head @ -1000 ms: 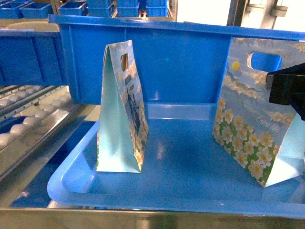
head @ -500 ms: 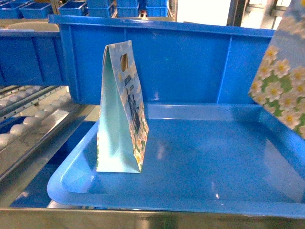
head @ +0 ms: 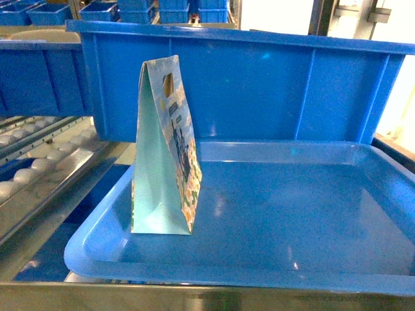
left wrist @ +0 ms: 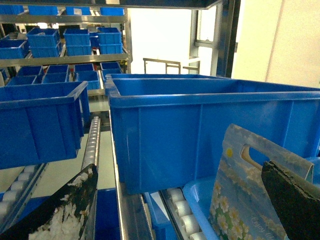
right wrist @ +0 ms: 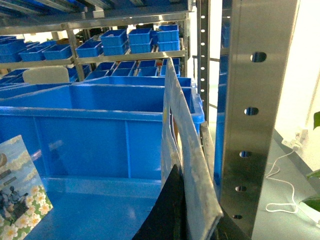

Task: Move flower gift bag to table near conveyor

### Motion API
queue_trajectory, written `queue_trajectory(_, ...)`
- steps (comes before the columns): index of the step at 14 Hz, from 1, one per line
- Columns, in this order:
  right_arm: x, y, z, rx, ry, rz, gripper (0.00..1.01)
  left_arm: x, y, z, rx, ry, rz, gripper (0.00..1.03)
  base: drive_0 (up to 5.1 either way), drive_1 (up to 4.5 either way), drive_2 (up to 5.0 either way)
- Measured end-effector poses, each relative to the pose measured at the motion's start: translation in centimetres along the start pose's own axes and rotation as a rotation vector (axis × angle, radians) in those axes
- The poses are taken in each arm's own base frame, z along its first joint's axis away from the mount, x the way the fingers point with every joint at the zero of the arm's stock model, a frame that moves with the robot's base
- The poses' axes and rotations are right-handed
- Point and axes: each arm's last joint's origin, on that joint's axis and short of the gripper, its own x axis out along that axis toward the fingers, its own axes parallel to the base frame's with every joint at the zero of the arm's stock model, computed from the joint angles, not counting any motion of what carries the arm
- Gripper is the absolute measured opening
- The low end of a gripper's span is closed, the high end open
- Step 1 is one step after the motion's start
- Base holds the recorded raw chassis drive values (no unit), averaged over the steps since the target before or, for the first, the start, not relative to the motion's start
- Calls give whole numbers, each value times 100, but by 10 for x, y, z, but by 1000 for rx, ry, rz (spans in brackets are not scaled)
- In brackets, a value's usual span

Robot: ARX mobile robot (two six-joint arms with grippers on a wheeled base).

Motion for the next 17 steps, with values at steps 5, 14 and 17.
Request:
queue_trajectory(5,-5,-7,-7,-26,7,-62,2,1,0,0,0,-3,-5,98,0,0,0)
queue_trajectory(14,-5,-7,-6,-26,6,-59,2,76,-60,35,-45,85,-168,98,0,0,0)
queue_trajectory(17,-5,-7,-7,-26,7,-59,2,88,-81,23,-34,162,-171,98,0,0,0)
